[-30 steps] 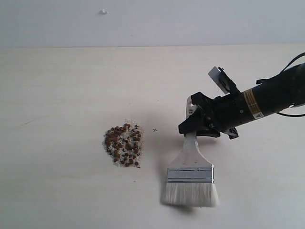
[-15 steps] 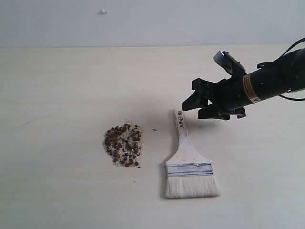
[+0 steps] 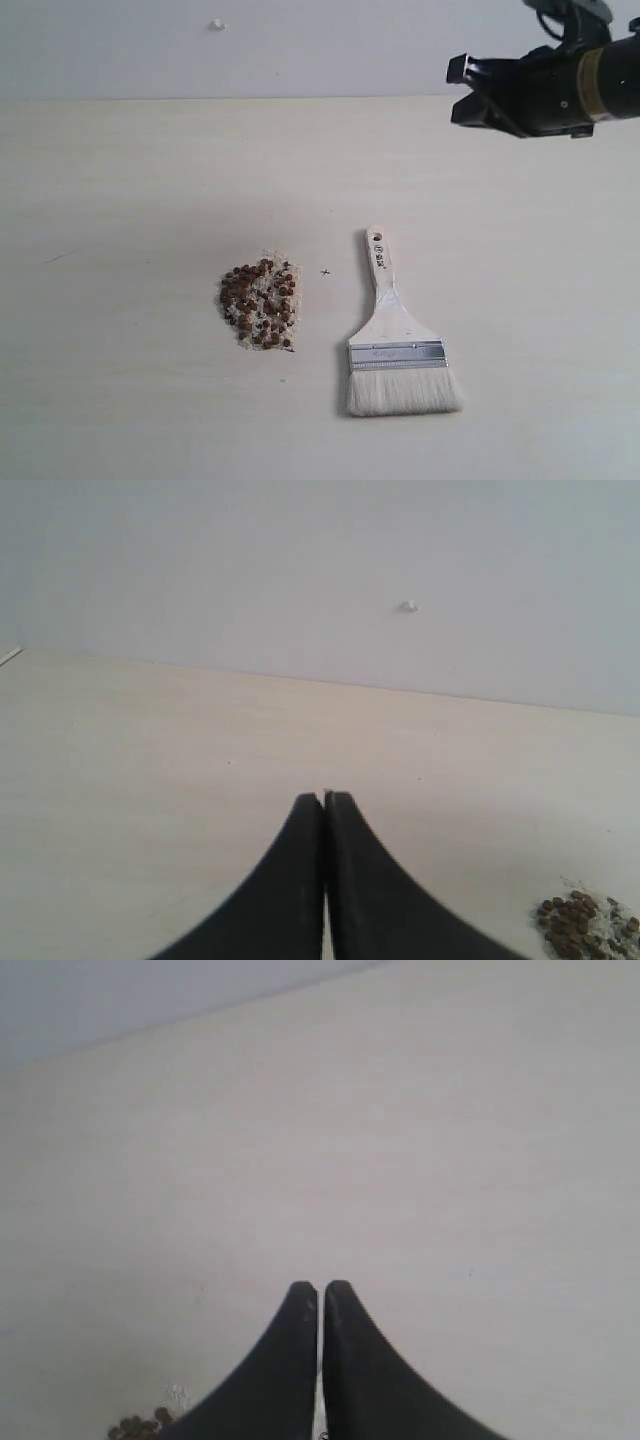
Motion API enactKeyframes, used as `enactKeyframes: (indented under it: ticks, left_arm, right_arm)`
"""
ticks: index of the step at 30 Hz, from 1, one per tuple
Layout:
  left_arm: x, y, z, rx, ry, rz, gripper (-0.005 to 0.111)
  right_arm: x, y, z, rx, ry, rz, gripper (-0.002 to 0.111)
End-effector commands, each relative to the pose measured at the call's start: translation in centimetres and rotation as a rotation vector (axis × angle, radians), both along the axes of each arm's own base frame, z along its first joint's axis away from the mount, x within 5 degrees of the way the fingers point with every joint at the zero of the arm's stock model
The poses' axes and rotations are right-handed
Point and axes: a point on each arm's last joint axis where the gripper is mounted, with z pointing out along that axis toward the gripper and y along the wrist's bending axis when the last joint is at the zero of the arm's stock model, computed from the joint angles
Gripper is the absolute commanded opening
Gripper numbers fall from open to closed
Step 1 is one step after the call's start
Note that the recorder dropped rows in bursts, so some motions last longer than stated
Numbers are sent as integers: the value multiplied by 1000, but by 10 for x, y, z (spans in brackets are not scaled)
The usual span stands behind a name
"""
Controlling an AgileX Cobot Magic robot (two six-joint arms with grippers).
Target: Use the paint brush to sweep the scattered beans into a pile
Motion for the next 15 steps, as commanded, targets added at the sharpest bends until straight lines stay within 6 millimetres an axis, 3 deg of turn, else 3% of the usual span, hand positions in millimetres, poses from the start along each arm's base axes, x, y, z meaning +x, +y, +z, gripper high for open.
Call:
enactKeyframes:
  ticks: [1,7,15]
  left_arm:
    - [0,0,0,-7,-2,-5,0]
    - [0,0,0,-7,-2,-5,0]
    - [0,0,0,-7,-2,-5,0]
  right_arm:
    - [-31,-13,31,-29,-106,-77,0]
    - [-94,-38,60,-100,-274,-254,0]
    - [-167,-56,77,-125,-482,-350,0]
